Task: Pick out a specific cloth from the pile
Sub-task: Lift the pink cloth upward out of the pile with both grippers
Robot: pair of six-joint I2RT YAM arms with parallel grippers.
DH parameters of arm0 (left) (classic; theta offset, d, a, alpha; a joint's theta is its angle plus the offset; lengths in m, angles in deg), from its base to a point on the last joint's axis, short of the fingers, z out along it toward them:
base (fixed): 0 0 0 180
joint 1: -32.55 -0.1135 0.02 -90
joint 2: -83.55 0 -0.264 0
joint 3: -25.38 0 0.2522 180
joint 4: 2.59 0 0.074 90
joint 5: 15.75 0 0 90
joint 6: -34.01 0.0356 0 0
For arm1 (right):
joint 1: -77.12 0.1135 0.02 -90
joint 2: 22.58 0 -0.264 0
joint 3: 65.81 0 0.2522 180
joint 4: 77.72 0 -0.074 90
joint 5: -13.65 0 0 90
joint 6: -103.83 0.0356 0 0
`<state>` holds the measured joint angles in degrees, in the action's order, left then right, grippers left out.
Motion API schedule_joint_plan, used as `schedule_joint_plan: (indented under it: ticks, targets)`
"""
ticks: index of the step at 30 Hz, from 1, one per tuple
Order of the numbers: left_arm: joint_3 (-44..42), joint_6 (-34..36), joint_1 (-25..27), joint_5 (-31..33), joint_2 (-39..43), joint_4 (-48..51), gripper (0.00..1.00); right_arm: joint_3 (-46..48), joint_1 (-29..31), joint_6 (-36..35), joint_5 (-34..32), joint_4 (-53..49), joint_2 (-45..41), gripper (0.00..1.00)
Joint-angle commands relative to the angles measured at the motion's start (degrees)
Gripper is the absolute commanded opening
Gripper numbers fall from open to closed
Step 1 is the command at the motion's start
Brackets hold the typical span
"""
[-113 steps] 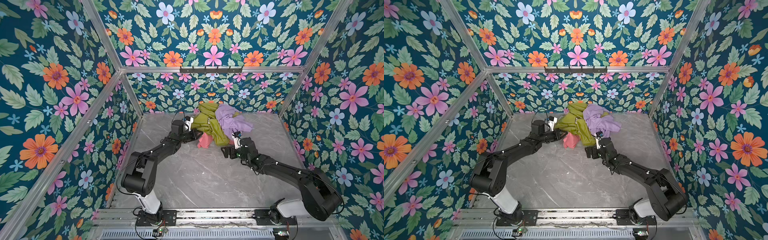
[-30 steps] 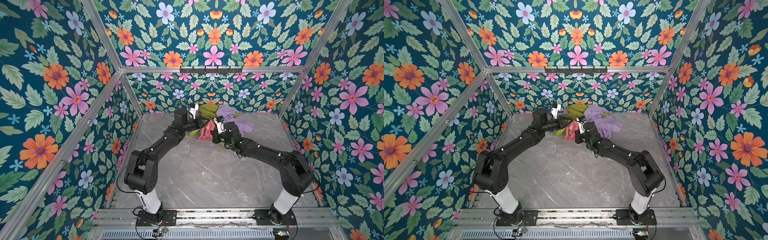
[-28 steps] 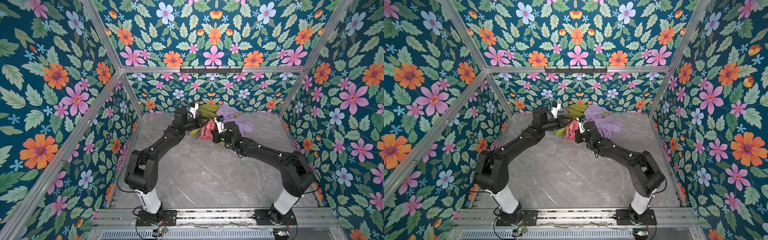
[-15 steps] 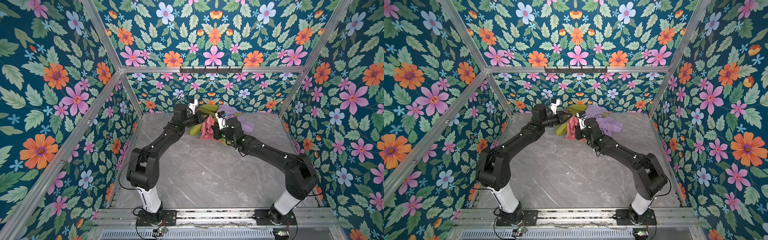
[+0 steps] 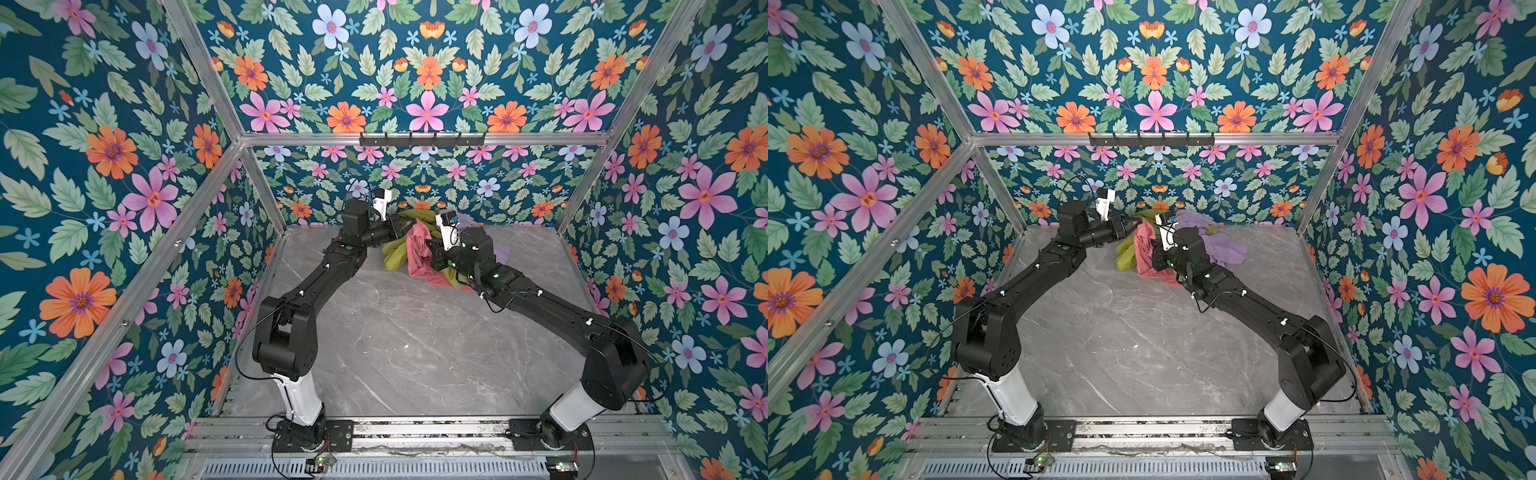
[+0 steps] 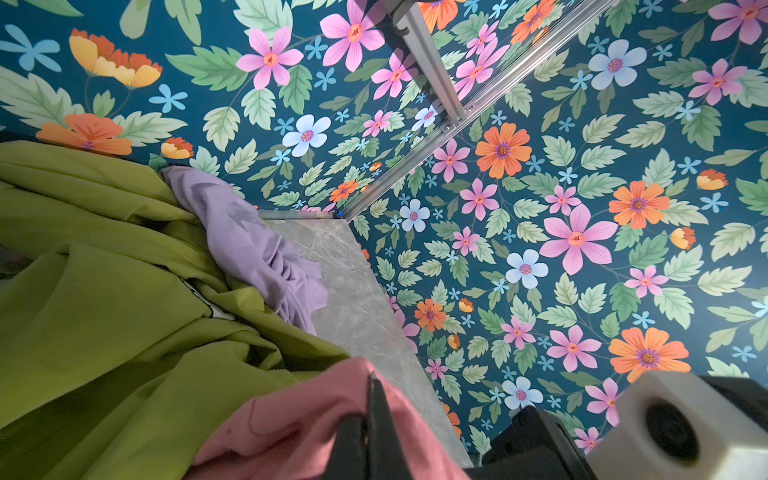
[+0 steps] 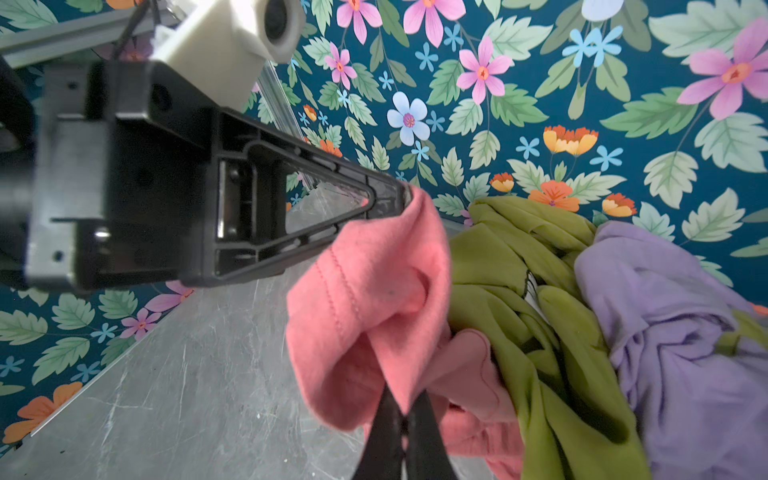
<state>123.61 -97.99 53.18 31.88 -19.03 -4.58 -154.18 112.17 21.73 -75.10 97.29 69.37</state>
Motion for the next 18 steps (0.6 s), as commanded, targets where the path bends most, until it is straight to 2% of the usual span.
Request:
schedule_joint_plan:
  ticks: [1, 18]
  targets:
    - [0.7, -0.2, -0.4, -0.7, 0.2, -2.0, 0.00, -1.5, 0.1, -1.9, 0.0, 2.5, -1.3, 0.00]
    - [7.7, -1.7, -1.5, -1.3, -0.6, -2.4, 0.00, -9.2, -0.3, -5.7, 1.3, -2.2, -2.5, 0.00]
